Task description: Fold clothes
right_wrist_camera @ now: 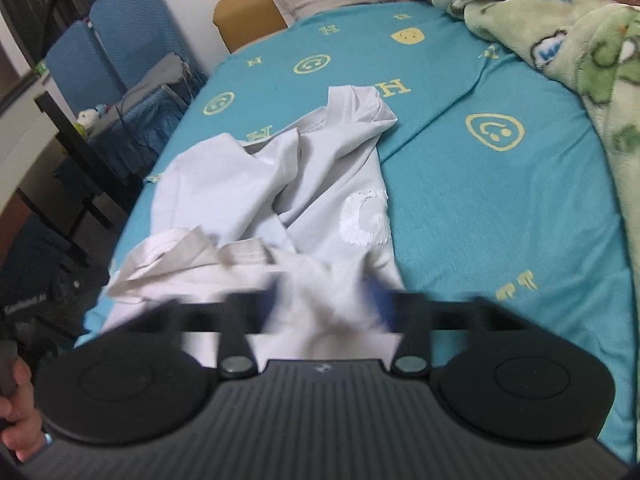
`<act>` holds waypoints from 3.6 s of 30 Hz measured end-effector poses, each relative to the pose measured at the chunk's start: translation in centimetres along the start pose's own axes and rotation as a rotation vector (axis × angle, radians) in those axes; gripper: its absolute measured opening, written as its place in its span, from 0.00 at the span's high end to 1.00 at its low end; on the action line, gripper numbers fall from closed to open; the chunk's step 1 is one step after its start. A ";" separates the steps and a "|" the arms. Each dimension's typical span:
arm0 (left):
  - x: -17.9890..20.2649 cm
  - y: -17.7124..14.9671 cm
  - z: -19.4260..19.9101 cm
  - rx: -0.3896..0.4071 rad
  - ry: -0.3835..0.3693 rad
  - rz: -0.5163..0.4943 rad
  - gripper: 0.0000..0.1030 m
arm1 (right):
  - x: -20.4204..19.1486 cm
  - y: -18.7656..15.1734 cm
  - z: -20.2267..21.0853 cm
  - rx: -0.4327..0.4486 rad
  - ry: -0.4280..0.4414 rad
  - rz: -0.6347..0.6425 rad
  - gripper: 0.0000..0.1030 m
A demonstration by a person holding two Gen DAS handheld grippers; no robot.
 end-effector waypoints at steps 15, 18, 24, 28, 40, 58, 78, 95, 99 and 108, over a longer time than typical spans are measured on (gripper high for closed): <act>1.0 -7.5 3.5 -0.073 0.069 -0.007 0.40 | -0.2 -6.7 4.8 0.003 0.002 0.058 0.63; 0.7 -8.2 2.2 -0.122 0.077 -0.010 0.40 | 0.5 -7.6 3.2 -0.039 -0.022 0.038 0.67; 0.6 -9.5 0.5 -0.188 0.092 0.000 0.39 | 1.2 -8.7 1.4 -0.064 -0.057 0.039 0.69; 0.7 -9.2 1.6 -0.184 0.084 0.009 0.41 | 0.9 -8.7 1.5 -0.059 -0.066 0.063 0.69; 2.2 -9.9 6.9 -0.185 -0.254 0.249 0.34 | 0.7 -8.6 1.7 -0.060 -0.074 0.066 0.69; 1.4 -9.1 4.4 -0.080 -0.368 0.445 0.31 | 0.8 -8.6 1.7 -0.056 -0.071 0.050 0.69; -1.2 -11.5 2.4 -0.164 -0.350 0.670 0.72 | 0.6 -10.8 6.0 -0.240 0.470 -0.569 0.16; -2.2 -10.5 4.6 -0.009 -0.386 0.745 0.93 | 7.8 -12.1 3.7 -0.050 0.305 -1.013 0.72; -2.1 -9.8 5.4 0.009 -0.359 0.707 0.93 | 6.3 -11.3 4.3 0.000 0.324 -0.918 0.88; -1.4 -5.8 10.4 0.065 -0.357 0.681 0.94 | 4.0 -7.7 9.4 0.063 0.347 -0.761 0.91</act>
Point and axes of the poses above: each gripper's, at about its wrist camera, not at the fingertips, and z roughly against the way its jaws point, x to its right, y to its top, the point moved 4 cm from there along -z, roughly the way its jaws point, and after that the axes turned 11 degrees about -z, right-handed, at the moved point
